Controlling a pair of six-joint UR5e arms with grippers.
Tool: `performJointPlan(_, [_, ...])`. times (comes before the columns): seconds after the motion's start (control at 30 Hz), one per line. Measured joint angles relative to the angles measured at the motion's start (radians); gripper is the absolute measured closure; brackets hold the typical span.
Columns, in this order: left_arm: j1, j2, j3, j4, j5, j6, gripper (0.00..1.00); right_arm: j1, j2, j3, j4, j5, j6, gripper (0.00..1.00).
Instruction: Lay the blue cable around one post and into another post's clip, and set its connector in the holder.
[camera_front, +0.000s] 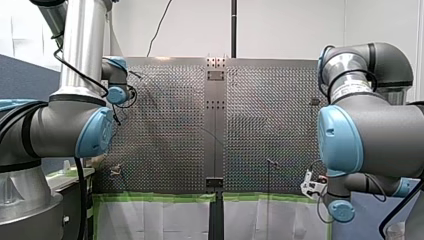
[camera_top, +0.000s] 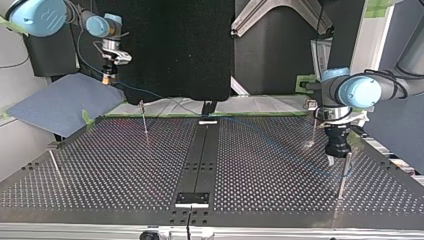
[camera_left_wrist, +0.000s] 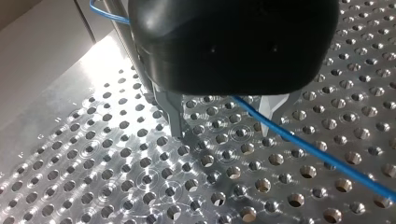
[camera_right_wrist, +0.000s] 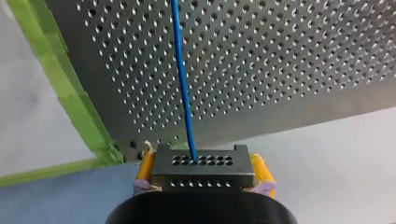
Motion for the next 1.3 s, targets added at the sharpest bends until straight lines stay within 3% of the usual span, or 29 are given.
performJointPlan(0.23, [0.0, 0.0, 0.0, -0.007, -0.026, 0.007, 0.19, -0.005, -0.036, -0.001, 0.059, 0.003, -0.048, 1.0])
performJointPlan(0.33, [0.001, 0.0, 0.0, -0.009, -0.038, 0.007, 0.15, -0.002, -0.039, -0.001, 0.074, -0.001, -0.057, 1.0])
performJointPlan(0.47, [0.003, -0.006, -0.001, -0.009, -0.05, 0.005, 0.12, 0.002, -0.04, -0.001, 0.078, -0.007, -0.059, 1.0])
performJointPlan(0.93, [0.009, -0.104, -0.006, -0.01, -0.051, -0.017, 0.12, 0.011, -0.04, -0.005, 0.09, -0.015, -0.06, 1.0])
performJointPlan(1.3, [0.025, -0.11, -0.083, 0.066, -0.062, -0.098, 0.09, 0.017, -0.04, -0.007, 0.092, -0.022, -0.059, 1.0])
